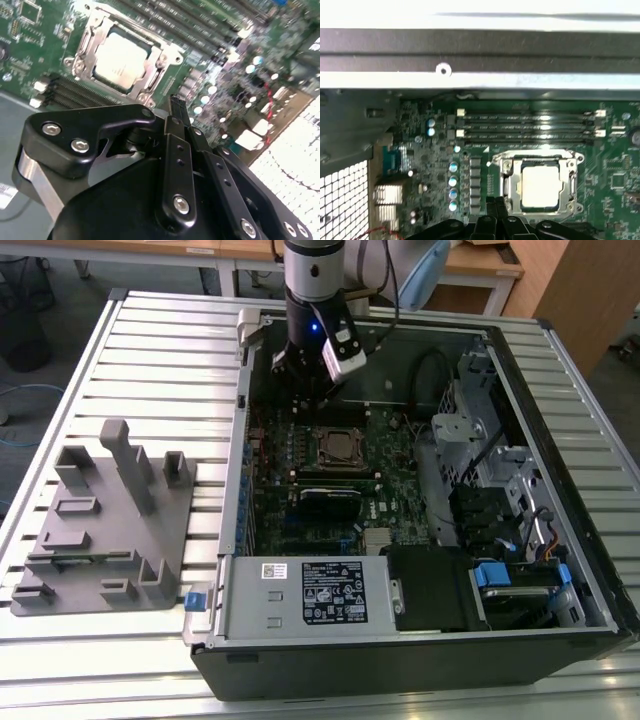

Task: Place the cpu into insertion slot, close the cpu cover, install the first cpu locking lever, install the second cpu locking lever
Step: 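Install the first cpu locking lever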

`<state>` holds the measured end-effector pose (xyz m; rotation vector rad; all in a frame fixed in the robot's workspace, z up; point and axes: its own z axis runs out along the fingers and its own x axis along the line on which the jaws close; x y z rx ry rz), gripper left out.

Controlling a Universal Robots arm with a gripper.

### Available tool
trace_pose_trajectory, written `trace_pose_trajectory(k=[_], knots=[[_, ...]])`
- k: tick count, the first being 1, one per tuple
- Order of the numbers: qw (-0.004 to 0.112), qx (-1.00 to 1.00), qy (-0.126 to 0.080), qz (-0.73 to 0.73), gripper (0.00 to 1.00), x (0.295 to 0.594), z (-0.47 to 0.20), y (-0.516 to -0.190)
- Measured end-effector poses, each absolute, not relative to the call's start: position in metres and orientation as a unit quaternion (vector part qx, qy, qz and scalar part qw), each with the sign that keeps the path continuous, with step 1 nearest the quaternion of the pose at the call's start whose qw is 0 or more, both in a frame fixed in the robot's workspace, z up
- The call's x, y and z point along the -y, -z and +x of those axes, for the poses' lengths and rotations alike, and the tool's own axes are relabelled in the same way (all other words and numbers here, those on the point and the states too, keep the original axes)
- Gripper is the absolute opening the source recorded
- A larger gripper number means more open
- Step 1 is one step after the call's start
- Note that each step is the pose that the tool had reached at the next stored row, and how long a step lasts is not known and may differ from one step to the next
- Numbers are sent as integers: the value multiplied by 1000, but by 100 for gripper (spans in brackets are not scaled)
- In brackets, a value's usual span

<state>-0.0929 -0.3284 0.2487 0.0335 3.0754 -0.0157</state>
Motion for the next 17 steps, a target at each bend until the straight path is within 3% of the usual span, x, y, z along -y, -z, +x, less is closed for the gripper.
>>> trace_pose_trajectory(k=[3,17], knots=[[37,-999,-5,11,11,328,-93,-249],[35,-999,-5,11,11,328,-94,-251]])
